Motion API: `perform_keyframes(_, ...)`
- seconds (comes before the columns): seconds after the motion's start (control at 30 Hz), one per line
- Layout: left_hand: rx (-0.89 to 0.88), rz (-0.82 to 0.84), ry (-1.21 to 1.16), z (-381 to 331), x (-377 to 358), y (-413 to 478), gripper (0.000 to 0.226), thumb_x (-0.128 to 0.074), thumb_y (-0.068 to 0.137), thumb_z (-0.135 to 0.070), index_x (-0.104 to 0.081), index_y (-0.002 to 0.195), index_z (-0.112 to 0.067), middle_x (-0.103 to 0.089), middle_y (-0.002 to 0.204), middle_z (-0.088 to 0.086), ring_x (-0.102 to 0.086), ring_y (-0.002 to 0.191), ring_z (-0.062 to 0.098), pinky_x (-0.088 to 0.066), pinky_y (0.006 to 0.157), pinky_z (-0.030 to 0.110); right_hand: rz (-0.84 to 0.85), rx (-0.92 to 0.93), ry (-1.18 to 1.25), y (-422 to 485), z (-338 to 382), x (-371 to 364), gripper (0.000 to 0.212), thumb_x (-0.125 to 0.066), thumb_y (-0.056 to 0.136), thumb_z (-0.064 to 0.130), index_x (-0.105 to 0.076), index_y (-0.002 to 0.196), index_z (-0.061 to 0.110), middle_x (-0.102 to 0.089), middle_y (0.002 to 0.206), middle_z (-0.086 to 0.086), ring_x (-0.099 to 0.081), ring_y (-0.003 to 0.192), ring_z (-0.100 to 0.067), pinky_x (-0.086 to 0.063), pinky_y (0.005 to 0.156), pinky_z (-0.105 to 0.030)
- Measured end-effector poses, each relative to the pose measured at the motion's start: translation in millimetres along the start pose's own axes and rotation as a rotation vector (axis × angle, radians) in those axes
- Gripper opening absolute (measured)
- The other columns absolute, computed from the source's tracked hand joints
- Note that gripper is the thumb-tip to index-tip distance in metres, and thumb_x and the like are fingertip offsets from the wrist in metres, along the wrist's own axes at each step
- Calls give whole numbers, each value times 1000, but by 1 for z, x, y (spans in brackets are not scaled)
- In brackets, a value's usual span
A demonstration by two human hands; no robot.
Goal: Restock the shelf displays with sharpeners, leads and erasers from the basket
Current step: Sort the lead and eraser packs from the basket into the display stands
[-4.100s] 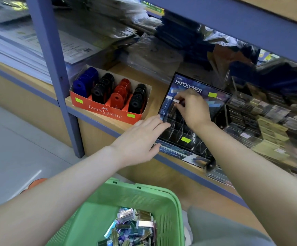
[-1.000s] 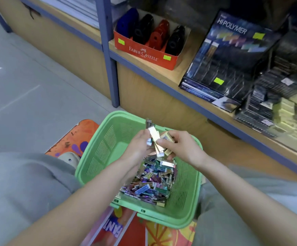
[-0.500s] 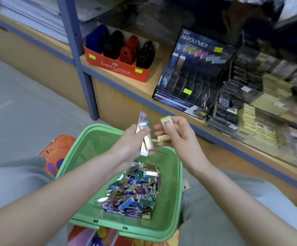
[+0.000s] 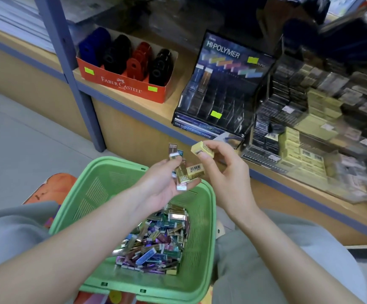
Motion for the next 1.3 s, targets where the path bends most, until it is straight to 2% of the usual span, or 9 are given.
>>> perform_keyframes(0.13, -1, 4, 26, 3, -4, 1, 22, -45, 99, -12, -48, 118, -2, -66, 106, 23, -69, 82, 28, -59, 59, 32, -104, -81, 169, 1, -4, 28, 16, -56, 94, 12, -56, 101, 27, -64, 86, 13, -62, 70, -6, -53, 60, -24)
perform_keyframes(0.27, -17, 34, 68, 9, -6, 0, 21, -45, 98, -12, -50, 117, -3, -66, 107, 23, -68, 87, 28, -60, 64, 32, -181, -225, 254, 0, -21, 74, 12, -58, 92, 8, -58, 102, 15, -63, 86, -2, -62, 65, -4, -52, 64, -17)
perform_keyframes(0.43, -56, 58, 154, 20, -16, -1, 13, -45, 98, -12, -51, 108, -6, -66, 106, 23, -68, 91, 27, -60, 69, 34, -319, -327, 165, -3, -53, 142, 15, -64, 90, 15, -59, 100, 25, -61, 80, 0, -64, 62, -2, -53, 68, -17)
perform_keyframes(0.57, -75, 86, 204, 31, -34, 3, 16, -44, 98, -14, -51, 110, -6, -67, 105, 21, -68, 92, 27, -60, 68, 33, -422, -346, -161, 8, -84, 196, 15, -62, 92, 22, -58, 105, 17, -61, 74, 2, -62, 58, 1, -52, 73, -28)
perform_keyframes(0.8, -101, 138, 242, 48, -80, 9, 14, -45, 99, -15, -53, 107, -8, -70, 100, 17, -70, 87, 24, -59, 65, 30, -188, -434, -438, 30, -128, 222, 28, -69, 87, 20, -62, 110, 7, -64, 93, -12, -63, 89, -30, -53, 83, -45)
perform_keyframes(0.93, -111, 160, 269, 50, -101, 13, 14, -44, 100, -15, -52, 108, -7, -70, 100, 17, -71, 80, 21, -59, 63, 29, -1, -383, -677, 41, -124, 228, 39, -75, 81, 15, -64, 118, 9, -63, 107, -3, -58, 91, -19, -43, 78, -26)
perform_keyframes(1.0, -114, 172, 271, 52, -108, 14, 17, -44, 100, -15, -52, 110, -5, -70, 98, 16, -72, 77, 20, -60, 65, 30, 40, -339, -735, 44, -123, 231, 40, -75, 81, 15, -64, 119, 8, -64, 115, -7, -60, 96, -22, -45, 83, -29)
perform_keyframes(1.17, -131, 174, 284, 51, -118, 18, 18, -43, 100, -15, -51, 111, -4, -70, 97, 17, -72, 79, 21, -60, 67, 32, -27, -245, -661, 52, -122, 225, 25, -58, 94, 30, -61, 110, 11, -65, 87, -6, -60, 81, -22, -47, 70, -31)
perform_keyframes(1.3, -145, 162, 297, 48, -121, 21, 16, -42, 100, -15, -52, 108, -5, -69, 99, 17, -72, 80, 21, -60, 67, 31, 60, -251, -716, 60, -128, 220, 22, -53, 97, 23, -67, 103, 6, -64, 90, -5, -59, 84, -23, -42, 71, -30)
Point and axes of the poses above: each hand's wrist, its own y-axis towards the middle knuckle, its own x-axis out of the back of the hand, z = x × y, the point moved 4 cm from there along y, towards the middle knuckle
